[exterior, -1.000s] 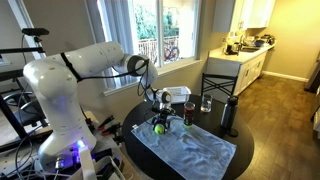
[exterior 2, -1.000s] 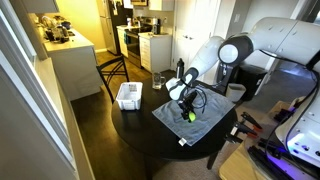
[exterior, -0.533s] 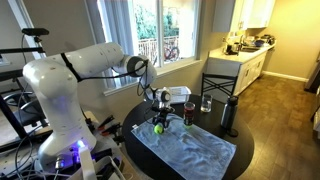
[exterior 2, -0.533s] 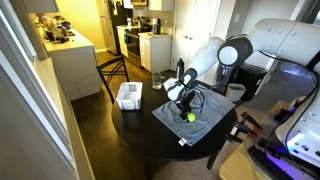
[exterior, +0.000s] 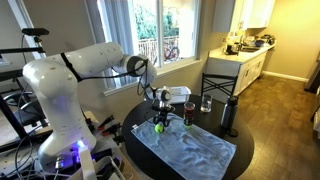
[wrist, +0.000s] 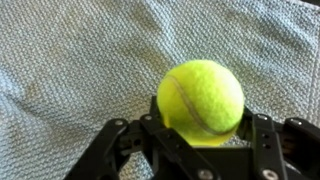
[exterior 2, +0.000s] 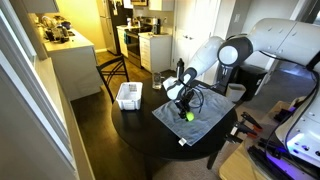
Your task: Put the tennis ball in the canister
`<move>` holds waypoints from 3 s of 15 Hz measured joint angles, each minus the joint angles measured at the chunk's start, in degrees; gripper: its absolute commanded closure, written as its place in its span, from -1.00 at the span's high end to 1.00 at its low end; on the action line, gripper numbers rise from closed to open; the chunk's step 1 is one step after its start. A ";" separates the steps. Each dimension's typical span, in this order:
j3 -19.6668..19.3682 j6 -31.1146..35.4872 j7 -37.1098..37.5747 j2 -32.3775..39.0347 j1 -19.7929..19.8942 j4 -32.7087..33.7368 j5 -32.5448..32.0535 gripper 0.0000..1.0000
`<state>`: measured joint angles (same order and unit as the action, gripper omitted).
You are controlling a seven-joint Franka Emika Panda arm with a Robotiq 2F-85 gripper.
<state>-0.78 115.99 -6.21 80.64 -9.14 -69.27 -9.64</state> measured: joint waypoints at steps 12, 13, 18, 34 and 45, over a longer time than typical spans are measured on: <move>-1.43 12.34 0.39 -9.46 -4.95 -3.29 -1.40 -0.17; -2.70 13.14 1.13 -10.47 -6.14 -3.97 -2.56 -0.17; -8.82 14.91 6.69 -16.13 -11.73 -8.60 -9.84 -0.17; -15.78 20.78 28.20 -28.47 -12.38 -23.54 -25.00 -0.17; -21.72 42.71 33.37 -33.46 -9.59 -31.98 -25.12 -0.17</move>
<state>-22.49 158.70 27.16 47.17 -18.73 -101.25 -34.76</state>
